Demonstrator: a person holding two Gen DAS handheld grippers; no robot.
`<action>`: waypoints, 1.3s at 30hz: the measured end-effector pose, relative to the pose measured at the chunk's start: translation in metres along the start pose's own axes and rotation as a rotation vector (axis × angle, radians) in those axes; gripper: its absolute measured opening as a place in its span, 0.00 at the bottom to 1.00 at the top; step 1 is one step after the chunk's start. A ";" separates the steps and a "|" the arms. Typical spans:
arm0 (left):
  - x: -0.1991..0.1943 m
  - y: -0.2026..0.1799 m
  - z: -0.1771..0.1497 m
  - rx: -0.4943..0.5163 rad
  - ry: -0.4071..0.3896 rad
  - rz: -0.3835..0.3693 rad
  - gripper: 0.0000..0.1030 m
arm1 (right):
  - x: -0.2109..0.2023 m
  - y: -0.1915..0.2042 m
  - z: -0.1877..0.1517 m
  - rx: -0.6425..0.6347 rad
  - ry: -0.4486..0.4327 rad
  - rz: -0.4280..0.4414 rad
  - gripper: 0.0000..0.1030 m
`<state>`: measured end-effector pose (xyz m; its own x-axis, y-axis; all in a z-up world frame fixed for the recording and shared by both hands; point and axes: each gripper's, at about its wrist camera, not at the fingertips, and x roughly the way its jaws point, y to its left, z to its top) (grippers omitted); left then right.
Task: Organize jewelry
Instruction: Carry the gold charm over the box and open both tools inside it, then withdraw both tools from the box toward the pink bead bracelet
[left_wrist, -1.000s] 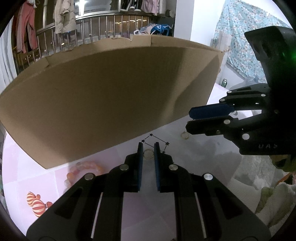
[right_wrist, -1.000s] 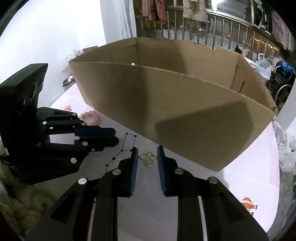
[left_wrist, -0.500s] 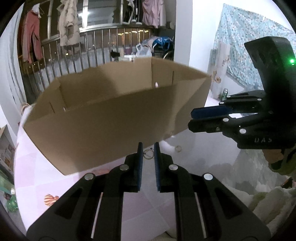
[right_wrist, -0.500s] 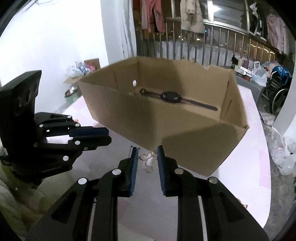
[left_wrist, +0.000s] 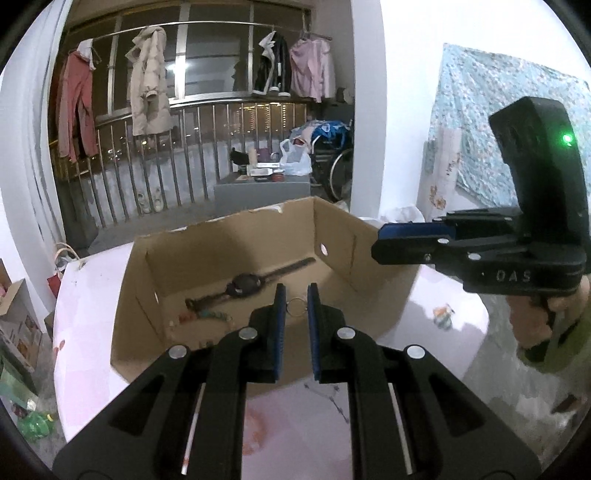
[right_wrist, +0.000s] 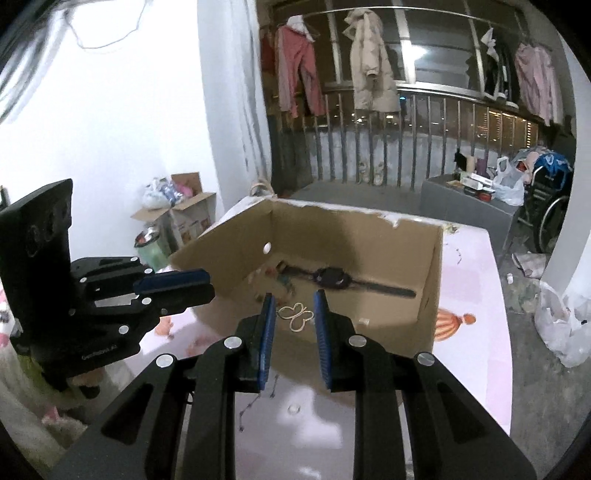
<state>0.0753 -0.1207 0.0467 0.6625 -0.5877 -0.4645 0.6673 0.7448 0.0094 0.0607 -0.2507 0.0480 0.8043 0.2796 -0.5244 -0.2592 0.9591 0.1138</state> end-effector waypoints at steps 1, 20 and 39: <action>0.009 0.004 0.005 -0.014 0.015 0.004 0.10 | 0.003 -0.002 0.002 0.007 0.004 -0.001 0.21; 0.103 0.054 0.010 -0.184 0.251 0.053 0.32 | 0.078 -0.027 0.005 0.099 0.254 -0.058 0.27; 0.056 0.052 0.021 -0.224 0.162 0.095 0.39 | 0.032 -0.007 0.010 0.070 0.128 -0.045 0.46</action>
<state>0.1545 -0.1212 0.0399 0.6435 -0.4676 -0.6060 0.5014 0.8557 -0.1279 0.0937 -0.2482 0.0391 0.7383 0.2330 -0.6330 -0.1831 0.9724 0.1443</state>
